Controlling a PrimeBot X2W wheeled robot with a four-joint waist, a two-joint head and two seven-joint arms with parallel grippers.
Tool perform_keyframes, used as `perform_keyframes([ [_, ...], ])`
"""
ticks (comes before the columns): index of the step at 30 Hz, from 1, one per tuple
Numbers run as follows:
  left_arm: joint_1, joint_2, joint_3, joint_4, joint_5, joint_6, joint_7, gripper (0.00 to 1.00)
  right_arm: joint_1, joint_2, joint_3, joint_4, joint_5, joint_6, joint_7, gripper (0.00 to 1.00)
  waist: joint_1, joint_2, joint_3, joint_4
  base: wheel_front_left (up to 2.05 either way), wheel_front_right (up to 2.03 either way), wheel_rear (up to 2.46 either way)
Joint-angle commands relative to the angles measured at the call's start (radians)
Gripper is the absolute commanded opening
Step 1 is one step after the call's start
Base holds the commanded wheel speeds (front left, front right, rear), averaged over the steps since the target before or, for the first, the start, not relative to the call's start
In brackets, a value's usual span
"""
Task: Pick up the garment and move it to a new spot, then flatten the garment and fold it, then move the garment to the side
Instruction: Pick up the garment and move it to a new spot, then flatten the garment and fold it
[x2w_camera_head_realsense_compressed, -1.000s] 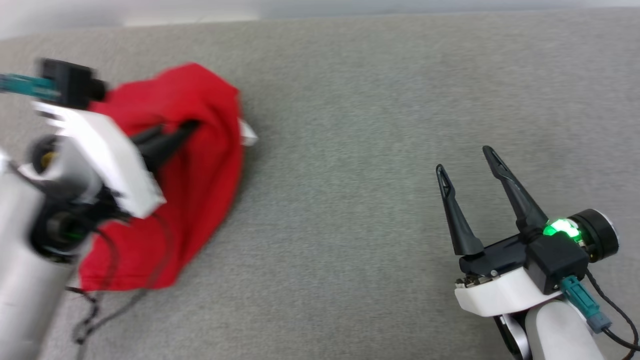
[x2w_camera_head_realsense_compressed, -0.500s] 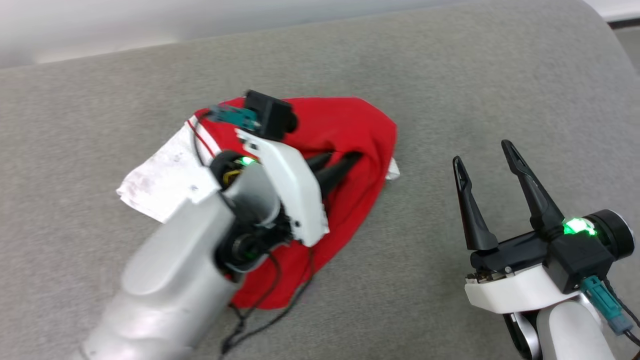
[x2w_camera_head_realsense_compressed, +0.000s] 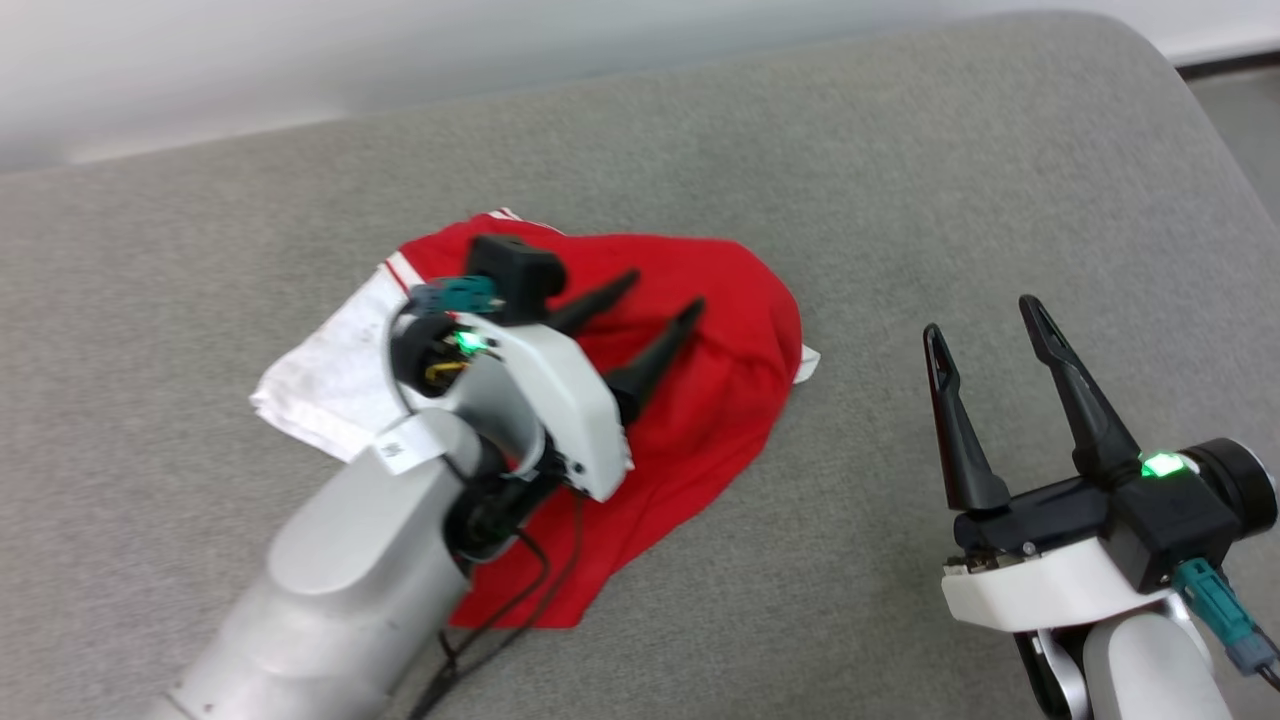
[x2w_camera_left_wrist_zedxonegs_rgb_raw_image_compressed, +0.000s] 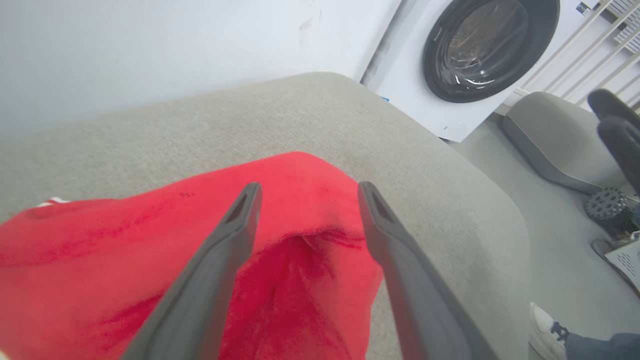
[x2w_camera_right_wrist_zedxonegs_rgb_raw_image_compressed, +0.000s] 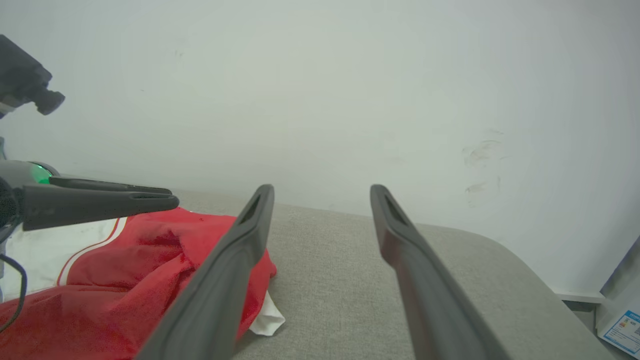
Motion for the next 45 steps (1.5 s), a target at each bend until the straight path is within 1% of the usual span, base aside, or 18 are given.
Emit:
perform_keyframes([
  [1, -0.004, 0.013, 0.009, -0.002, 0.008, -0.004, -0.03, 1.0, 0.012, 0.004, -0.005, 0.004, -0.012, -0.001, -0.002, 1.0, 0.0, -0.0001, -0.029, 0.028, 0.0, 0.0, 0.0],
  [3, -0.004, 0.042, 0.023, -0.01, 0.03, -0.007, -0.091, 1.0, 0.016, 0.004, -0.009, 0.007, -0.018, -0.001, -0.002, 1.0, 0.0, -0.0001, -0.053, 0.048, 0.0, 0.0, 0.0],
  [5, 0.004, 0.083, 0.041, -0.015, 0.061, -0.004, -0.157, 1.0, 0.024, 0.004, -0.011, 0.009, -0.026, -0.001, -0.002, 1.0, 0.0, -0.0001, -0.077, 0.066, 0.0, 0.0, 0.0],
  [9, 0.046, 0.152, 0.089, -0.03, 0.108, 0.039, -0.275, 1.0, 0.035, 0.004, -0.024, 0.01, -0.04, -0.001, -0.002, 1.0, 0.0, -0.0001, -0.118, 0.104, 0.0, 0.0, 0.0],
  [11, 0.076, 0.184, 0.119, -0.053, 0.126, 0.063, -0.316, 1.0, 0.044, 0.001, -0.031, 0.009, -0.042, -0.001, -0.002, 1.0, 0.0, -0.0001, -0.137, 0.12, 0.0, 0.0, 0.0],
  [16, 0.22, 0.242, 0.223, -0.187, 0.178, 0.137, -0.351, 1.0, 0.06, -0.011, -0.039, 0.005, -0.044, -0.001, -0.002, 1.0, 0.0, -0.0001, -0.169, 0.149, 0.0, 0.0, 0.0],
  [18, 0.295, 0.246, 0.293, -0.275, 0.219, 0.164, -0.352, 1.0, 0.07, -0.013, -0.043, 0.001, -0.043, -0.001, -0.002, 1.0, 0.0, -0.0001, -0.175, 0.157, 0.0, 0.0, 0.0],
  [20, 0.388, 0.236, 0.349, -0.342, 0.266, 0.188, -0.351, 1.0, 0.078, -0.015, -0.048, -0.002, -0.041, -0.001, -0.002, 1.0, 0.0, -0.0001, -0.181, 0.164, 0.0, 0.0, 0.0],
  [22, 0.47, 0.212, 0.403, -0.394, 0.303, 0.206, -0.351, 1.0, 0.082, -0.014, -0.045, -0.004, -0.037, -0.001, -0.002, 1.0, 0.0, -0.0001, -0.183, 0.166, 0.0, 0.0, 0.0],
  [24, 0.543, 0.187, 0.451, -0.432, 0.341, 0.21, -0.351, 1.0, 0.087, -0.013, -0.044, -0.002, -0.029, -0.001, -0.002, 1.0, 0.0, -0.0001, -0.185, 0.166, 0.0, 0.0, 0.0],
  [29, 0.688, 0.083, 0.536, -0.479, 0.4, 0.18, -0.351, 1.0, 0.097, -0.006, -0.042, -0.004, -0.022, -0.001, -0.002, 1.0, 0.0, -0.0001, -0.198, 0.169, 0.0, 0.0, 0.0],
  [31, 0.725, 0.038, 0.564, -0.485, 0.414, 0.158, -0.351, 1.0, 0.1, -0.004, -0.041, -0.004, -0.019, -0.001, -0.002, 1.0, 0.0, -0.0001, -0.203, 0.168, 0.0, 0.0, 0.0],
  [33, 0.75, 0.007, 0.588, -0.486, 0.435, 0.134, -0.351, 1.0, 0.103, -0.002, -0.041, -0.003, -0.006, -0.001, -0.002, 1.0, 0.0, -0.0001, -0.205, 0.166, 0.0, 0.0, 0.0],
  [35, 0.765, -0.011, 0.601, -0.476, 0.459, 0.109, -0.351, 1.0, 0.104, 0.0, -0.046, -0.007, 0.004, -0.001, -0.002, 1.0, 0.0, -0.0001, -0.202, 0.164, 0.0, 0.0, 0.0],
  [38, 0.768, -0.021, 0.607, -0.446, 0.481, 0.076, -0.351, 1.0, 0.104, 0.002, -0.049, -0.016, 0.006, -0.001, -0.002, 1.0, 0.0, -0.0001, -0.19, 0.161, 0.0, 0.0, 0.0],
  [40, 0.744, -0.013, 0.594, -0.406, 0.487, 0.056, -0.343, 1.0, 0.102, 0.002, -0.057, -0.023, 0.005, -0.001, -0.002, 1.0, 0.0, -0.0001, -0.176, 0.162, 0.0, 0.0, 0.0],
  [42, 0.681, 0.018, 0.556, -0.371, 0.504, 0.03, -0.3, 1.0, 0.106, 0.003, -0.065, -0.03, -0.002, -0.001, -0.002, 1.0, 0.0, -0.0001, -0.16, 0.167, 0.0, 0.0, 0.0],
  [45, 0.581, 0.055, 0.52, -0.324, 0.469, 0.004, -0.176, 1.0, 0.1, 0.003, -0.059, -0.037, -0.011, -0.001, -0.002, 1.0, 0.0, -0.0001, -0.131, 0.164, 0.0, 0.0, 0.0],
])
